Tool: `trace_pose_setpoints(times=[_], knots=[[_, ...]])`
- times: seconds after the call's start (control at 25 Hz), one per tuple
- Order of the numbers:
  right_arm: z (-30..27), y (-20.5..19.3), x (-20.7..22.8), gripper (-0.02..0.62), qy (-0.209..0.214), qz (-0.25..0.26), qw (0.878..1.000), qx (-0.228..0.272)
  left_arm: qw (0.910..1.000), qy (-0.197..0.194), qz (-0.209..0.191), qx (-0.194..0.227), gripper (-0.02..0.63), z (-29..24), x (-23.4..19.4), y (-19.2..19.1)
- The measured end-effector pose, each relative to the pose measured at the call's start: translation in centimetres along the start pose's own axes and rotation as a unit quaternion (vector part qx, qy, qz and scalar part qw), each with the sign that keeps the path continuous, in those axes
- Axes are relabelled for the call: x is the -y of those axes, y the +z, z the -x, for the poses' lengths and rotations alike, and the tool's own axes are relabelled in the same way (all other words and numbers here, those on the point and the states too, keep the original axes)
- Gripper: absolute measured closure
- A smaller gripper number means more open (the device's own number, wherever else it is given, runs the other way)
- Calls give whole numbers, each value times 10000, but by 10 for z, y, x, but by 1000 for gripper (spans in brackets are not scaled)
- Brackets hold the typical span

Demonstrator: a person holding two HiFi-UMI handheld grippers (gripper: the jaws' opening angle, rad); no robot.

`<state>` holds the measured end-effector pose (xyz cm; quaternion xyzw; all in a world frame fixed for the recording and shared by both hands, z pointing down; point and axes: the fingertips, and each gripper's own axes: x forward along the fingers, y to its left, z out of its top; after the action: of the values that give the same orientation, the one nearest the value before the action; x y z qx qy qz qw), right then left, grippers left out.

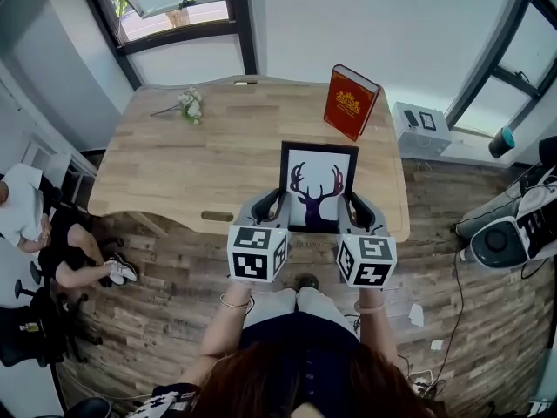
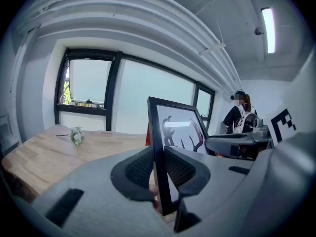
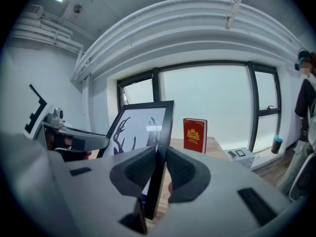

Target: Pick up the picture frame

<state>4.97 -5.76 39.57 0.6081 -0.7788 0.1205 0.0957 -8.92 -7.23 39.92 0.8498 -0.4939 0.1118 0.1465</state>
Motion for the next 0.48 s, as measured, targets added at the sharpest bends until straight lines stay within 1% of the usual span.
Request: trace_pose_setpoints(times=[0.2, 0.48], knots=[[7, 5, 3, 522, -43, 36, 9999, 87, 10000, -35, -35, 63, 525, 3, 6, 5], [10, 11, 13, 522, 2, 57, 9999, 113, 9999, 77, -29, 100, 525, 0, 17, 11]])
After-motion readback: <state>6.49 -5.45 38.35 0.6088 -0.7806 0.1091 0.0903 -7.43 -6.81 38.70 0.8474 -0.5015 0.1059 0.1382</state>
